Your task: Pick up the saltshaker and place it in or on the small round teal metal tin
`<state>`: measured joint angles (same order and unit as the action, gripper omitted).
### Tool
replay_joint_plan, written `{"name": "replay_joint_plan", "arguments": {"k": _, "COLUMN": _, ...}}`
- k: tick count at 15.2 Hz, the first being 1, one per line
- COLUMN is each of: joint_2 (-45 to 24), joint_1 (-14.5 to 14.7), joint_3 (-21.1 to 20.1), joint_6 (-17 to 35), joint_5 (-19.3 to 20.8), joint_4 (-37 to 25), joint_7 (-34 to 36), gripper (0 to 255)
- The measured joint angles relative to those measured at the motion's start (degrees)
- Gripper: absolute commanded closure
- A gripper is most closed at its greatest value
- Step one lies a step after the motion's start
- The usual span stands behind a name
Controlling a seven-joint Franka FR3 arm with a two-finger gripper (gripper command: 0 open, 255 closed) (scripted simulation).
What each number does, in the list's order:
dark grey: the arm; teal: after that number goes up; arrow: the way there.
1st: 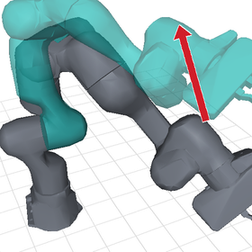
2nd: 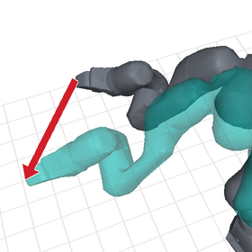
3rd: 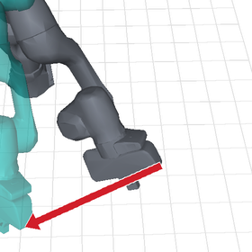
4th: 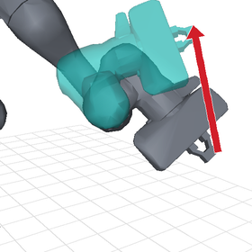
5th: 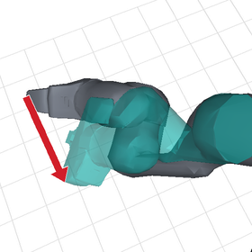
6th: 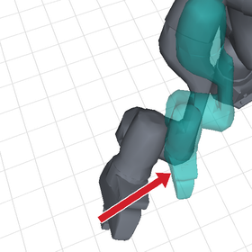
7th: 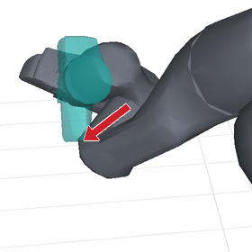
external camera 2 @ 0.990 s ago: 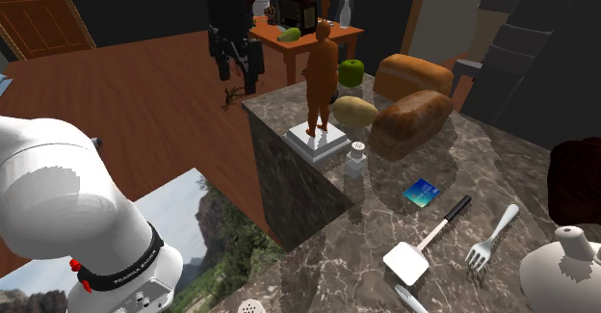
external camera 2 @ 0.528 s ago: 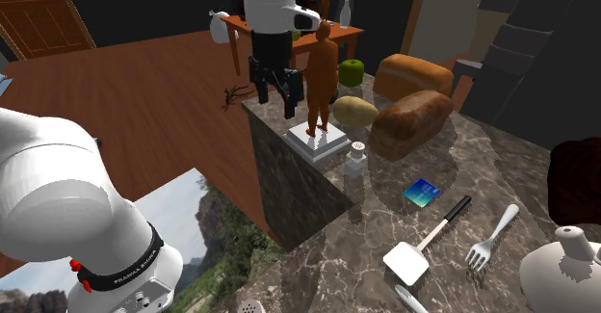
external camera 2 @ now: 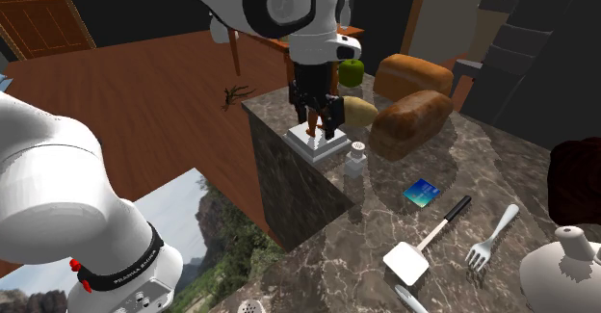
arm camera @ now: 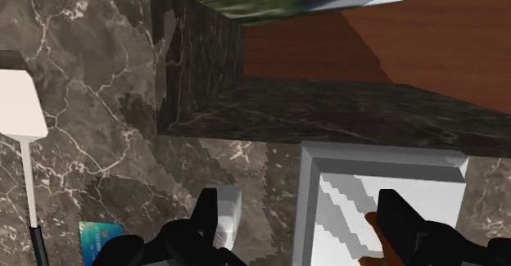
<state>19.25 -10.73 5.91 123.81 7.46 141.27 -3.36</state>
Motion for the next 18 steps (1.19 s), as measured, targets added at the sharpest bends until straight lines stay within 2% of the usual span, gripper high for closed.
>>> {"name": "replay_joint_plan", "arguments": {"k": 3, "joint_2": -5.95, "joint_1": -1.29, "joint_3": 1.69, "joint_6": 5.77, "joint_5": 0.88, "joint_4": -1.89, "joint_7": -0.95, "gripper": 0}}
{"name": "replay_joint_plan", "arguments": {"k": 7, "joint_2": -12.14, "joint_1": -2.51, "joint_3": 3.30, "joint_6": 10.56, "joint_5": 1.19, "joint_4": -5.41, "joint_7": -1.93, "gripper": 0}}
{"name": "replay_joint_plan", "arguments": {"k": 14, "joint_2": -17.05, "joint_1": -2.98, "joint_3": 3.97, "joint_6": 16.65, "joint_5": 1.07, "joint_4": -4.60, "joint_7": -2.35, "gripper": 0}}
{"name": "replay_joint_plan", "arguments": {"k": 18, "joint_2": -17.81, "joint_1": -3.00, "joint_3": 4.00, "joint_6": 17.62, "joint_5": 1.04, "joint_4": -4.41, "joint_7": -2.33, "gripper": 0}}
